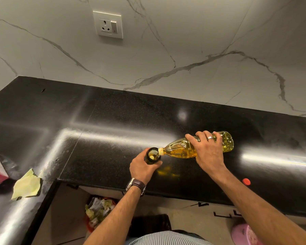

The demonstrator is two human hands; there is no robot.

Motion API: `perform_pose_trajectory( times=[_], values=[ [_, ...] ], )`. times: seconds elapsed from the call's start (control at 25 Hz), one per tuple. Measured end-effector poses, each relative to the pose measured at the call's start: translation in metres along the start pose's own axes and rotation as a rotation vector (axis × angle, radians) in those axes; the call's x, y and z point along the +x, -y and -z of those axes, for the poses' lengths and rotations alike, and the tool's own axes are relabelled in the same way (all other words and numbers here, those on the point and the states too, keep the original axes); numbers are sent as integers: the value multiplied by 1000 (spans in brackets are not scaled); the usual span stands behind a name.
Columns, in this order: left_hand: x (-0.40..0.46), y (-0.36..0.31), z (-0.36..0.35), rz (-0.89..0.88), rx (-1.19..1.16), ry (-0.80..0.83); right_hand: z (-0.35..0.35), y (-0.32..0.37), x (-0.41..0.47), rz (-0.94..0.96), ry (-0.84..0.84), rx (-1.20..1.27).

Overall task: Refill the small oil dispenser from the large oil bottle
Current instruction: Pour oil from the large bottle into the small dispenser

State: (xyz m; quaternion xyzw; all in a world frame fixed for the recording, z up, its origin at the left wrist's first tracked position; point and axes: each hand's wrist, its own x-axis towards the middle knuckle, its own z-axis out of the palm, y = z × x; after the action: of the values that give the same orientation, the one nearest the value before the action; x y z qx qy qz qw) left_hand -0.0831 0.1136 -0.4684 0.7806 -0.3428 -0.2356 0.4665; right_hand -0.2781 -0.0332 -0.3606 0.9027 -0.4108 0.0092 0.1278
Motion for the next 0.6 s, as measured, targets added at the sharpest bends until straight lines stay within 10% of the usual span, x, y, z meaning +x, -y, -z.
perform_pose_trajectory(
  times=[0.6],
  values=[
    [0,-2,1,-13,-5,-3,-1,-2,0,14,-15,-6]
  ],
)
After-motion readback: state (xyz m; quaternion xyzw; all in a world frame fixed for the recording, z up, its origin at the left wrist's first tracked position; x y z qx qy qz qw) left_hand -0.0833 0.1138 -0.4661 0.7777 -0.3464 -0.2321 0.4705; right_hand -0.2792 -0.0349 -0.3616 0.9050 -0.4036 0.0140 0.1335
